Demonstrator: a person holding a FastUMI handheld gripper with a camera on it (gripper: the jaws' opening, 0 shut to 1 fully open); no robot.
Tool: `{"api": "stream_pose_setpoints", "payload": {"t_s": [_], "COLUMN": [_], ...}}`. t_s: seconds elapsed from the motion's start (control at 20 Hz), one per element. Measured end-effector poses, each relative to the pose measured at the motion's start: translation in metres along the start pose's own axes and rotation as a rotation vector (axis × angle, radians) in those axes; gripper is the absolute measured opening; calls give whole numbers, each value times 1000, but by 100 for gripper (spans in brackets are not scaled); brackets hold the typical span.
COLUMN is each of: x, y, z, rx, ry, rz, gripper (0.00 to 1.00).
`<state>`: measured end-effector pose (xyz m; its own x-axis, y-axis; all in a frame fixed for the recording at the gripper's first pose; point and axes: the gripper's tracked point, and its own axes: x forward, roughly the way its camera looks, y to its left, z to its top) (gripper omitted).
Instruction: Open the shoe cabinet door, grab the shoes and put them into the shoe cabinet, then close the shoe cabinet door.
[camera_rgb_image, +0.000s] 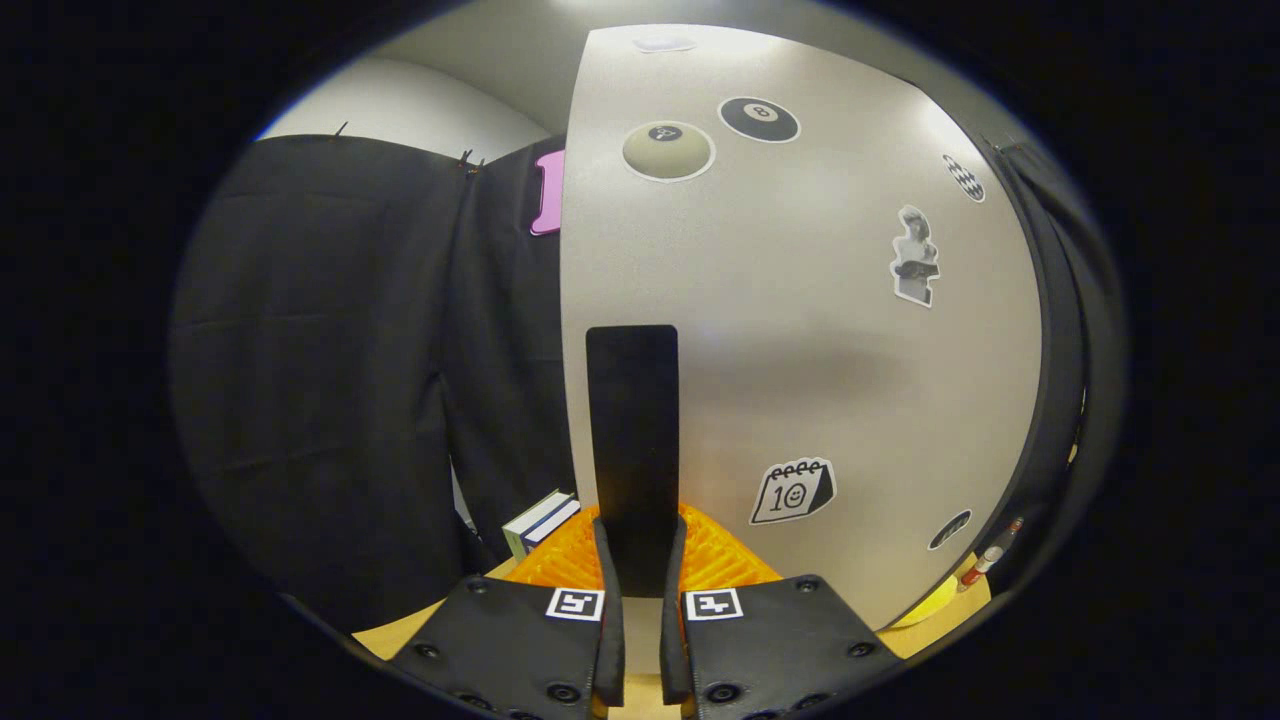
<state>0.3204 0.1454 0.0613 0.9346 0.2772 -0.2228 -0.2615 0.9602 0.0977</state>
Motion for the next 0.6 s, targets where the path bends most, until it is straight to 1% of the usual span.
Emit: {"api": "stream_pose_setpoints", "payload": {"t_s": [0.6], "x": [-48], "y": [-12], "z": [-6], "rx": [-5], "ry": [8], "rz": [30], "gripper": [16]}}
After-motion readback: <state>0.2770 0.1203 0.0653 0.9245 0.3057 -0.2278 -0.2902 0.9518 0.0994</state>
